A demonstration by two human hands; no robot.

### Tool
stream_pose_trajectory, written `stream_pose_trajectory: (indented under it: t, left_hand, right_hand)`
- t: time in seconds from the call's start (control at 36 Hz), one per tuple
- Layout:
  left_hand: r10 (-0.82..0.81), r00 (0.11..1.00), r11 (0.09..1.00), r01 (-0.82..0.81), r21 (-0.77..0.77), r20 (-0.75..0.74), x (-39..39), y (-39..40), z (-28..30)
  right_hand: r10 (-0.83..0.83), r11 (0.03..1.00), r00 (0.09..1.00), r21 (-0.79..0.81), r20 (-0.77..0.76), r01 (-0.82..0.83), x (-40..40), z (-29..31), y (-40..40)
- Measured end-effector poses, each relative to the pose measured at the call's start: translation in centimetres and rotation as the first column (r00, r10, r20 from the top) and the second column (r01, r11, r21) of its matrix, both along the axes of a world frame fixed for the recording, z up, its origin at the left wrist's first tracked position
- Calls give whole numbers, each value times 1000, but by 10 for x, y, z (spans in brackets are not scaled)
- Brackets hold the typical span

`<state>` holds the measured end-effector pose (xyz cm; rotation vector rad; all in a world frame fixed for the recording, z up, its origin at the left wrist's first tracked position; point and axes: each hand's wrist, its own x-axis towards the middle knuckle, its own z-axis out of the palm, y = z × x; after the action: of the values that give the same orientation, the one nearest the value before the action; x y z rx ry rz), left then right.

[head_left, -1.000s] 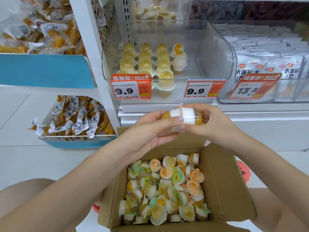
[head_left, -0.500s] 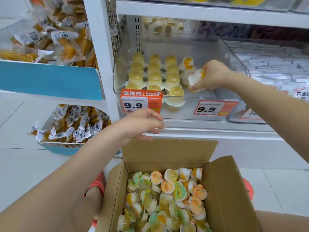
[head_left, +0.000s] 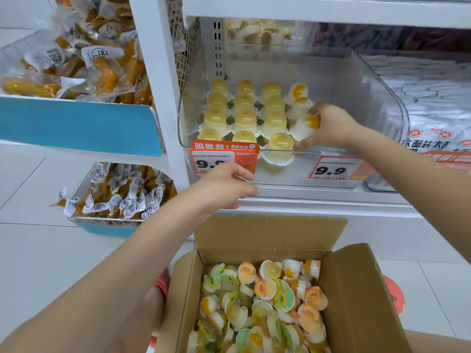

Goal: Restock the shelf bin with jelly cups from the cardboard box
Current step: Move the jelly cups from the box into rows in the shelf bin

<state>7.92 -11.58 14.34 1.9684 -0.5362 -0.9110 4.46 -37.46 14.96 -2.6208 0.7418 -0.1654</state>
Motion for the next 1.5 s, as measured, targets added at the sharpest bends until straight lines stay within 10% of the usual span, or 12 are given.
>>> stream_pose_trajectory:
  t: [0.58, 0.89, 1.03, 1.19, 1.5]
  left_hand:
    - [-12, 999, 1000, 13, -22, 50, 3, 4, -7]
    - [37, 996, 999, -35, -22, 81, -2, 16, -51]
    - [-107, 981, 988, 86, 132, 162, -29, 37, -132]
    - [-590, 785, 745, 441, 500, 186, -56, 47, -210]
    - [-325, 938, 858, 238, 456, 122, -103, 14, -322]
  right_hand:
    - [6, 1000, 1000, -5, 11, -6, -4, 2, 0]
    - [242, 960, 824, -250, 513, -127, -112, 0, 79]
    - [184, 975, 956, 82, 227, -207, -162, -91, 99]
    - [185, 962, 934, 250, -305, -109, -191, -205, 99]
    - [0, 925, 910, 347, -414, 157, -207, -302, 92]
